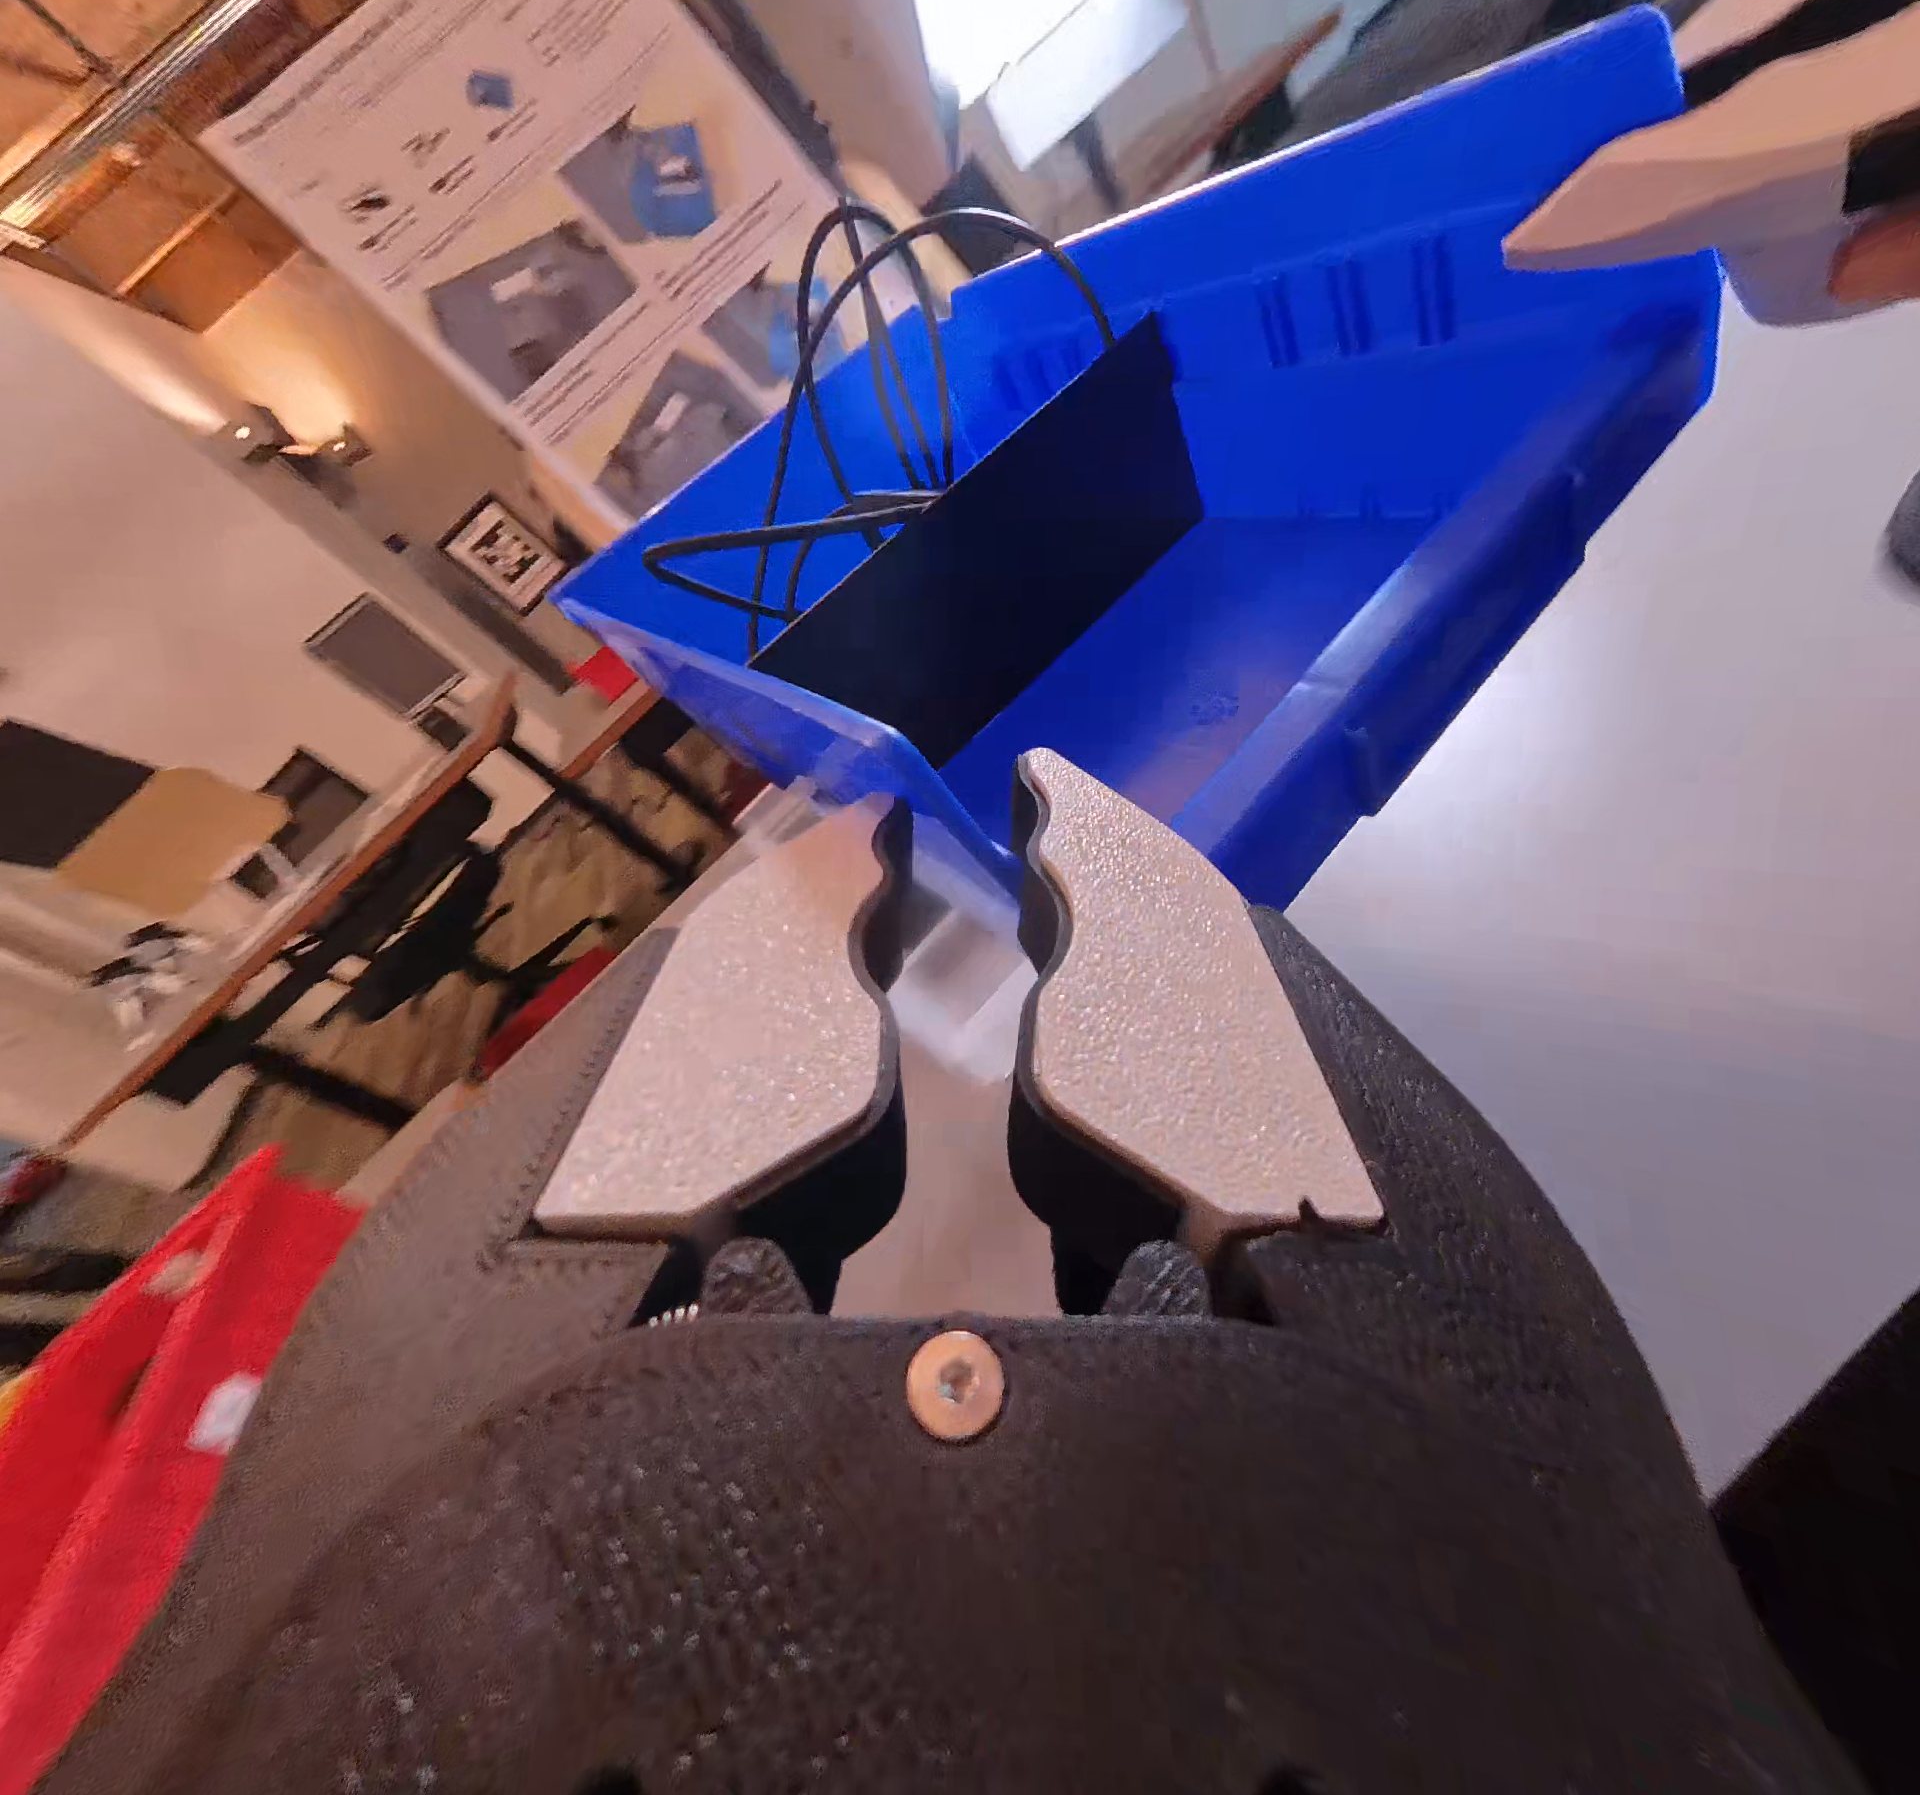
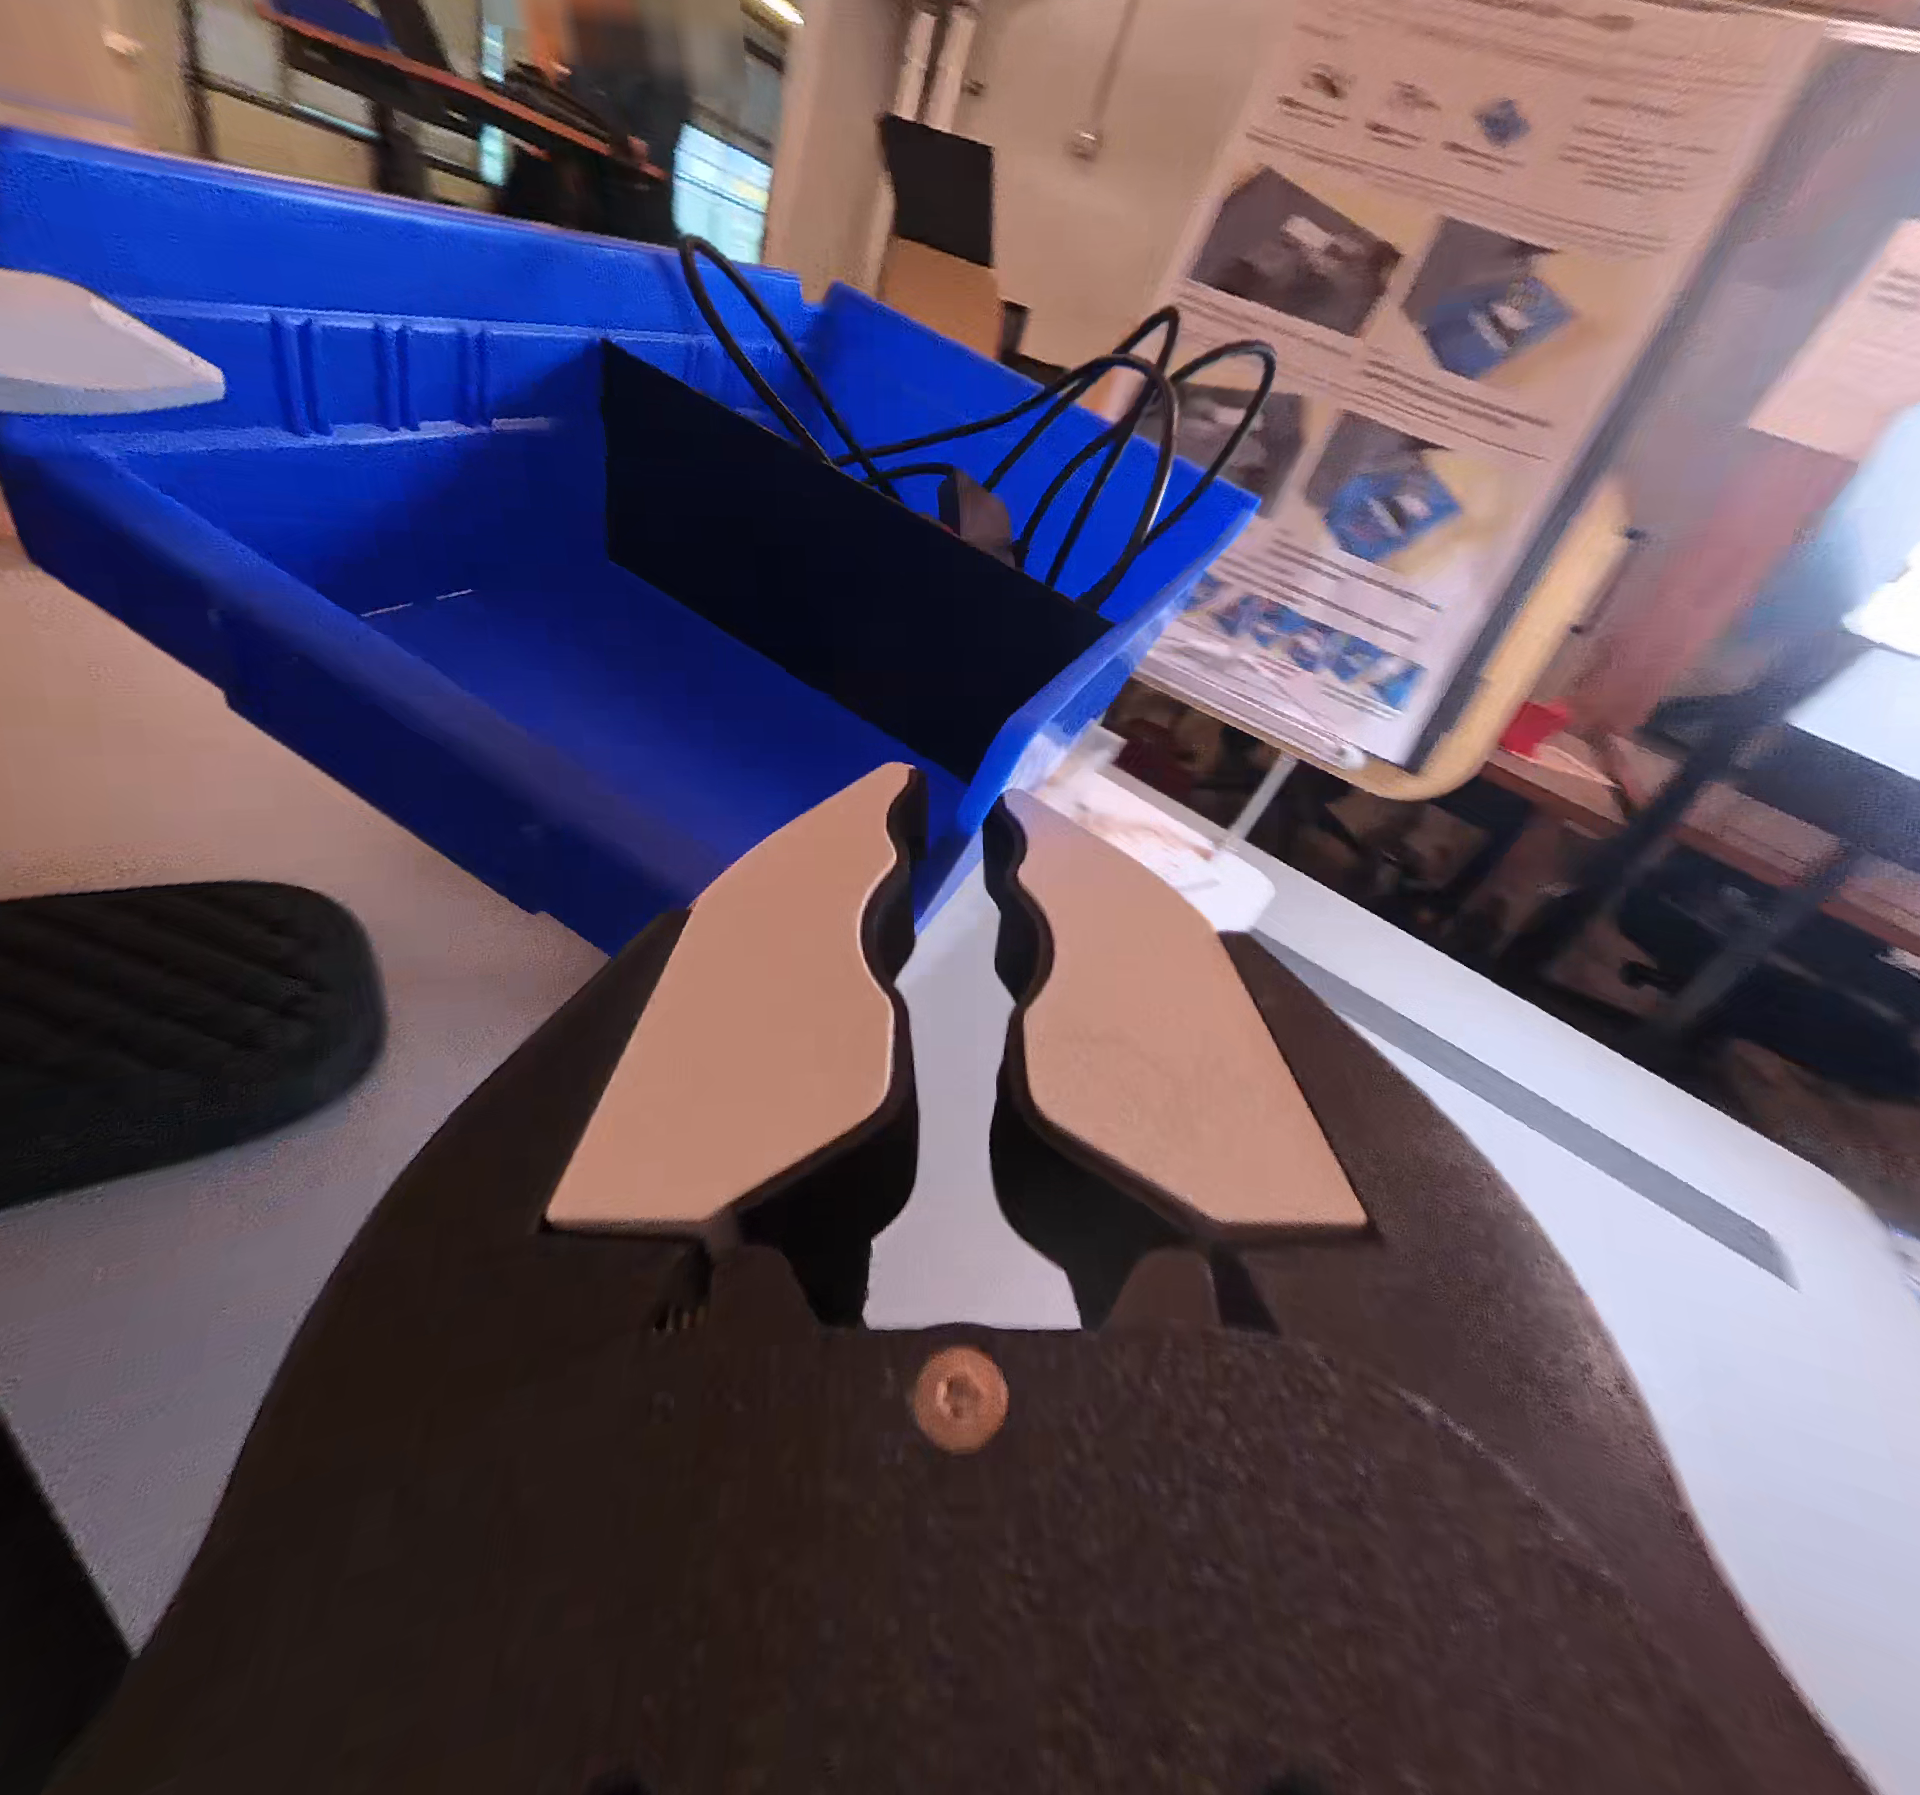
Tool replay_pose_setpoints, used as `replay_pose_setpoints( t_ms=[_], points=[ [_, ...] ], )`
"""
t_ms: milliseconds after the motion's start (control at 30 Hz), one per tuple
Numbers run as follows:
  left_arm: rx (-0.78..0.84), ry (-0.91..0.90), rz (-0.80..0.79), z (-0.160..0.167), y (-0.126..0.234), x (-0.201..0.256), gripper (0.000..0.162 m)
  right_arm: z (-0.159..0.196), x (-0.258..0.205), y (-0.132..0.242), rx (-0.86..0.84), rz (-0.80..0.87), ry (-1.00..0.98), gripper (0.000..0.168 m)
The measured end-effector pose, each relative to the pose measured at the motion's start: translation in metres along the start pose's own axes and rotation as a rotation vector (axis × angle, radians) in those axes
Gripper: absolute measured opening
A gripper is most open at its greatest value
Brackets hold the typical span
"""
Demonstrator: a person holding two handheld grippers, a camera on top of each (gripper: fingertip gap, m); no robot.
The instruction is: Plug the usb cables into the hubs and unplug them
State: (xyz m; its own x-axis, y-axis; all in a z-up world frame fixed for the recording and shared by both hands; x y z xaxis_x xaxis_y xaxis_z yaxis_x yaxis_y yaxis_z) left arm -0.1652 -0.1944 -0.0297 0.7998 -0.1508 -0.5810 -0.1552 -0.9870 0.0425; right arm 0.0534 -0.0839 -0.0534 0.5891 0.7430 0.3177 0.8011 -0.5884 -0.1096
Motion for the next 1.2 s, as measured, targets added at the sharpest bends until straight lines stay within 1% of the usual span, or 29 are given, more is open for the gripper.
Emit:
replay_pose_setpoints(
  t_ms=[67, 133, 233, 333, 433, 533, 600, 667, 700, 767, 800, 833, 867, 900, 933, 967, 1000, 1067, 1100, 1133, 1200],
  points=[
    [-0.077, -0.052, -0.025, 0.01, 0.031, -0.021, 0.02, -0.001, -0.03, -0.025, 0.019, -0.113, -0.025, 0.01],
    [-0.142, -0.052, -0.033, 0.02, 0.06, -0.04, 0.019, 0.0, -0.061, -0.047, 0.037, -0.218, -0.05, 0.011],
    [-0.258, -0.084, -0.055, 0.038, 0.096, -0.058, 0.019, 0.002, -0.104, -0.072, 0.058, -0.331, -0.05, 0.012],
    [-0.37, -0.088, -0.066, 0.055, 0.121, -0.068, 0.019, 0.005, -0.137, -0.09, 0.058, -0.42, -0.052, 0.012],
    [-0.479, -0.085, -0.065, 0.076, 0.13, -0.072, 0.019, 0.017, -0.159, -0.108, 0.027, -0.481, -0.055, 0.013],
    [-0.571, -0.038, -0.042, 0.102, 0.125, -0.075, 0.019, 0.038, -0.173, -0.125, -0.037, -0.532, -0.08, 0.012],
    [-0.634, -0.003, -0.003, 0.125, 0.118, -0.075, 0.02, 0.05, -0.176, -0.134, -0.048, -0.523, -0.067, 0.012],
    [-0.618, 0.018, -0.005, 0.14, 0.106, -0.076, 0.022, 0.058, -0.173, -0.143, -0.095, -0.502, -0.046, 0.013],
    [-0.614, 0.039, -0.002, 0.147, 0.099, -0.077, 0.022, 0.065, -0.17, -0.147, -0.145, -0.522, -0.048, 0.015],
    [-0.668, 0.069, 0.061, 0.163, 0.086, -0.071, 0.025, 0.078, -0.163, -0.148, -0.24, -0.602, -0.041, 0.022],
    [-0.707, 0.063, 0.076, 0.172, 0.082, -0.069, 0.027, 0.081, -0.158, -0.146, -0.272, -0.644, -0.033, 0.032],
    [-0.731, 0.072, 0.091, 0.18, 0.08, -0.068, 0.033, 0.082, -0.151, -0.143, -0.304, -0.685, -0.021, 0.04],
    [-0.729, 0.097, 0.121, 0.185, 0.078, -0.066, 0.034, 0.082, -0.142, -0.139, -0.334, -0.738, -0.008, 0.045],
    [-0.732, 0.114, 0.147, 0.189, 0.077, -0.064, 0.039, 0.082, -0.132, -0.137, -0.367, -0.808, -0.012, 0.053],
    [-0.734, 0.106, 0.147, 0.19, 0.078, -0.065, 0.045, 0.082, -0.123, -0.134, -0.408, -0.897, -0.03, 0.058],
    [-0.726, 0.091, 0.123, 0.189, 0.079, -0.068, 0.047, 0.083, -0.114, -0.133, -0.451, -0.983, -0.047, 0.063],
    [-0.683, 0.081, 0.087, 0.183, 0.081, -0.073, 0.047, 0.084, -0.103, -0.138, -0.48, -0.988, -0.038, 0.065],
    [-0.556, 0.087, 0.06, 0.159, 0.083, -0.077, 0.047, 0.092, -0.085, -0.16, -0.516, -0.891, 0.085, 0.065],
    [-0.488, 0.072, 0.076, 0.147, 0.08, -0.075, 0.044, 0.099, -0.082, -0.172, -0.566, -0.858, 0.169, 0.067],
    [-0.443, 0.052, 0.124, 0.137, 0.073, -0.068, 0.042, 0.109, -0.083, -0.185, -0.623, -0.829, 0.26, 0.068],
    [-0.454, -0.001, 0.271, 0.131, 0.051, -0.045, 0.044, 0.138, -0.089, -0.208, -0.743, -0.761, 0.468, 0.067]
  ],
)
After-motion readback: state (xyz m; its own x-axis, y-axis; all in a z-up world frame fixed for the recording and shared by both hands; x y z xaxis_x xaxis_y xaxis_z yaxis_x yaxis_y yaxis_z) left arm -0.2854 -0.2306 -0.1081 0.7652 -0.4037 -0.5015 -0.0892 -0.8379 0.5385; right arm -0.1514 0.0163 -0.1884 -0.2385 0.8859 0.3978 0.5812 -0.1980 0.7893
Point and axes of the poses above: each gripper's, where its closed fingertips meet, y back along the fingers, z out of its underside, x = y × z across the jaws, the point moved 7 cm from there along y, back along the fingers, and after that the axes turned 5 degrees about x, right-handed, at the moved point
